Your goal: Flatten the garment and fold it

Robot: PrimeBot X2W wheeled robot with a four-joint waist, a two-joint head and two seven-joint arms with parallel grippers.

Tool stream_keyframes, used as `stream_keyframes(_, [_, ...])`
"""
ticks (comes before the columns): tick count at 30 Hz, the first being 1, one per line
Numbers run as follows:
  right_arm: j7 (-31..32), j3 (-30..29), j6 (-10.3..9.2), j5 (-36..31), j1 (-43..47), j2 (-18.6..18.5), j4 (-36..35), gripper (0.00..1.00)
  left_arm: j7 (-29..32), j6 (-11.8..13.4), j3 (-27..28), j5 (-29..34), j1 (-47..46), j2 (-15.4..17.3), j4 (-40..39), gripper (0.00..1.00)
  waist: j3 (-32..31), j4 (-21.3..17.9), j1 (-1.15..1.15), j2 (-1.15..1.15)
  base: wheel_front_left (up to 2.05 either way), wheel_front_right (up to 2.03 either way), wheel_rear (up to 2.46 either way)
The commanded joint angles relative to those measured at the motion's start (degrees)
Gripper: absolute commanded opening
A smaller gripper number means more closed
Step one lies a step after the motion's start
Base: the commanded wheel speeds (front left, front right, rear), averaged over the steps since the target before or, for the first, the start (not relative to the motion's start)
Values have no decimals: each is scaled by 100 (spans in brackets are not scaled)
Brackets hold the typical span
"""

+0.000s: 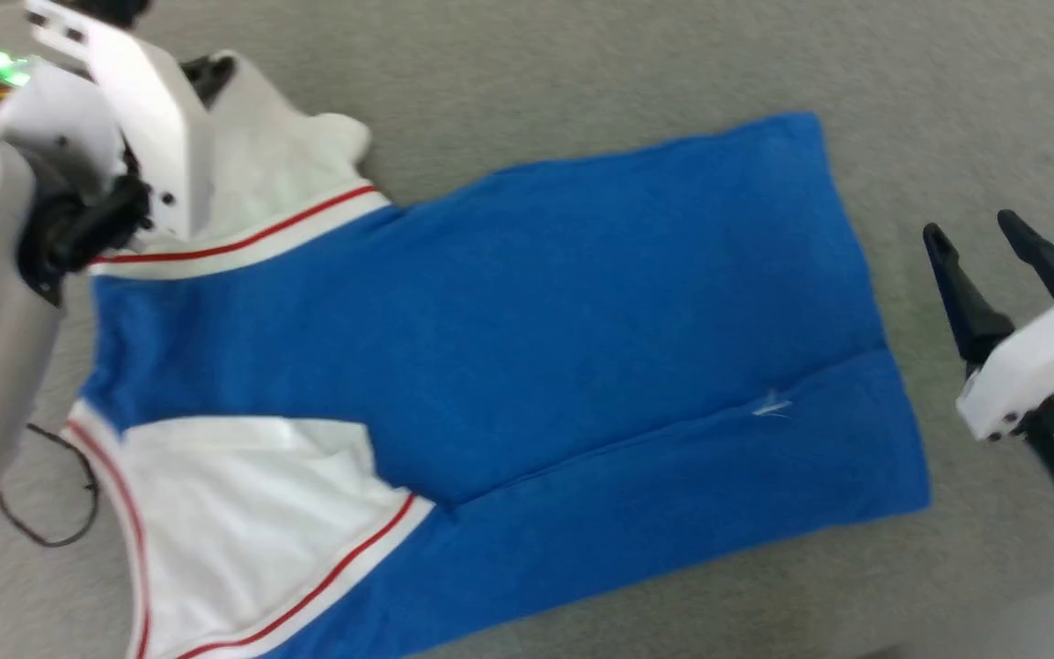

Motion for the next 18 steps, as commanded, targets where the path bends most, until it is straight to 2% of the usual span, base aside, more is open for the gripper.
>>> stream_keyframes(1, [391, 70, -11, 190, -242, -138, 112, 100, -237, -37, -60, 14, 136, 40, -174, 0, -433, 587, 1, -1, 0, 0, 0])
stream_keyframes(4, [1080, 362, -11, 442, -599, -605, 342, 100, -590, -37, -196, 20, 295, 113, -563, 0, -436, 820, 1, -1, 0, 0, 0])
stream_keyframes(8, [1676, 834, -11, 702, -1133, -1157, 712, 100, -809, -37, -272, 1, 528, 187, -1088, 0, -324, 1122, 1, -1, 0, 0, 0])
stream_keyframes(18, [2451, 1884, -11, 933, -2322, -2042, 1715, 100, -1073, 187, -312, 52, 970, 216, -2342, 0, 52, 1741, 1, -1, 0, 0, 0])
